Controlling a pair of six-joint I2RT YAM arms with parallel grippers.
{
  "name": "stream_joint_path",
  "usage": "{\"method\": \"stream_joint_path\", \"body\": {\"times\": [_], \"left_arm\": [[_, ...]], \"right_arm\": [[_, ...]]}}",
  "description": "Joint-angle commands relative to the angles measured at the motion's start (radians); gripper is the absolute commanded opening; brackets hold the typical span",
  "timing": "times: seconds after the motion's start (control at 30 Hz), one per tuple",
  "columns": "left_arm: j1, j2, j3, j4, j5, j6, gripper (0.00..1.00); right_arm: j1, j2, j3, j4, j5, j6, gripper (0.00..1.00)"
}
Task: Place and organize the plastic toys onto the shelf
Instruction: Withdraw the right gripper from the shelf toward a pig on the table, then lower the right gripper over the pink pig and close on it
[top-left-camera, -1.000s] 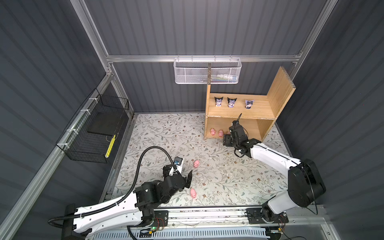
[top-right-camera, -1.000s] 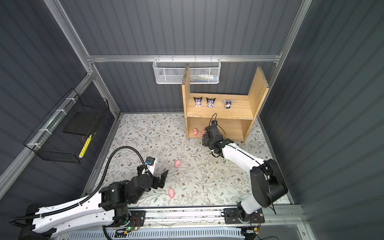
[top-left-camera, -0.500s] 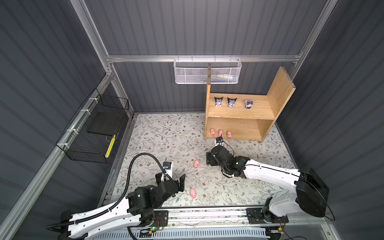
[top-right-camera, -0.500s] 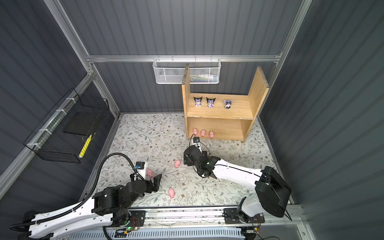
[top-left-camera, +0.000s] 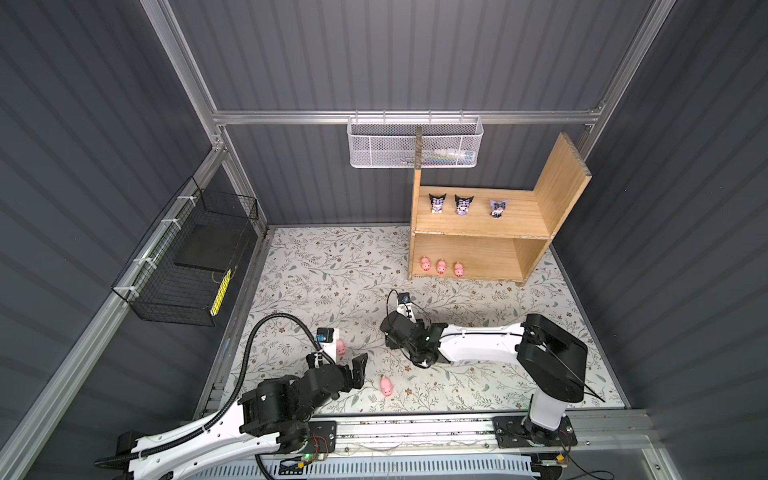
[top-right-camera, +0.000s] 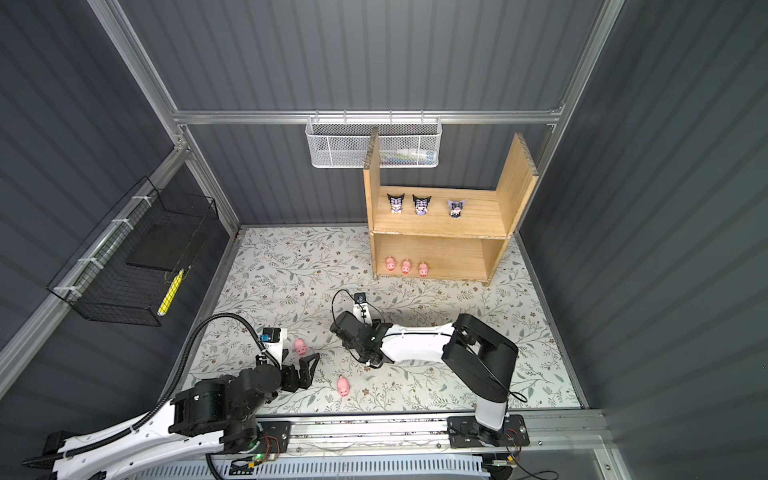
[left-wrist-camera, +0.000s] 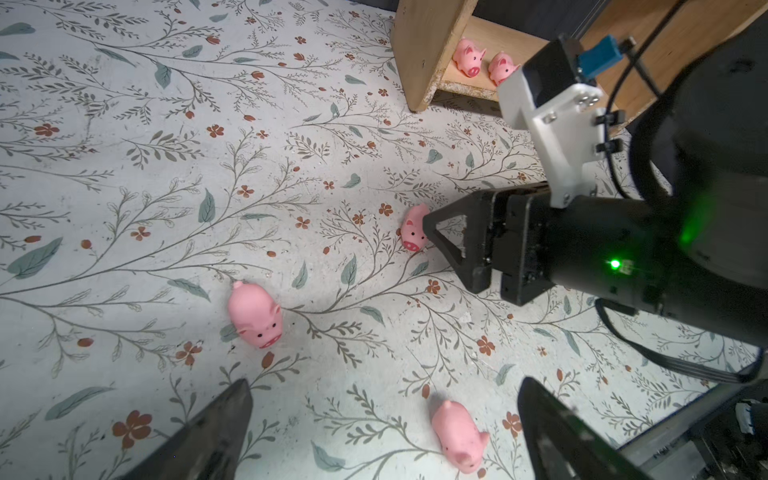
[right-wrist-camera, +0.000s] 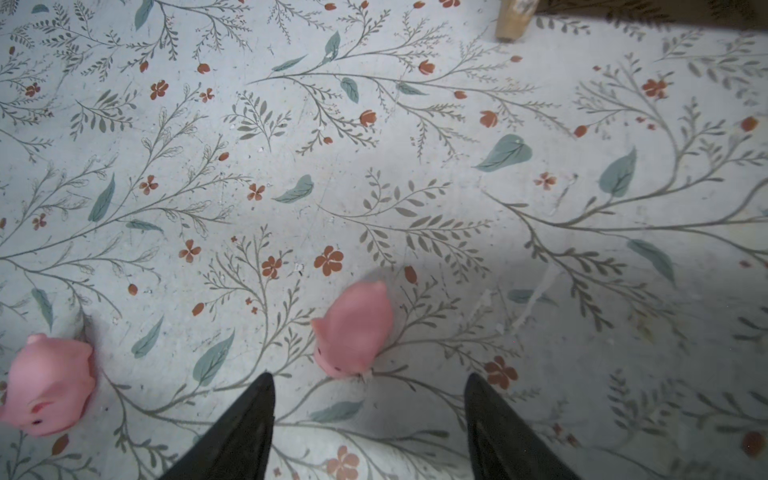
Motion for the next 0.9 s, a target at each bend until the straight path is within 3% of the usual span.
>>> {"method": "stream_joint_path", "body": {"times": [0.0, 0.3, 0.53, 0.87], "left_arm": [[-0.003, -0.031, 0.0, -0.035, 0.015, -0.024, 0.99], [-0.003, -0.043, -0.005, -0.037, 0.007, -0.026, 0.99], [-0.003, -0.03, -0.004, -0.035, 0.004, -0.026, 0.99], [-0.003, -0.032, -0.004, -0.037, 0.004, -0.028, 1.0]], "right_arm": [[0.002, 0.046, 0.049, 0.0, 0.013, 0.032, 0.68], [0.002, 0.161, 0.13, -0.042, 0.025, 0.075, 0.64], [0.019, 0.245, 0.17, -0.074, 0.109, 0.11, 0.63], [0.026, 0.277, 0.144, -0.093, 0.148, 0.155, 0.51]]}}
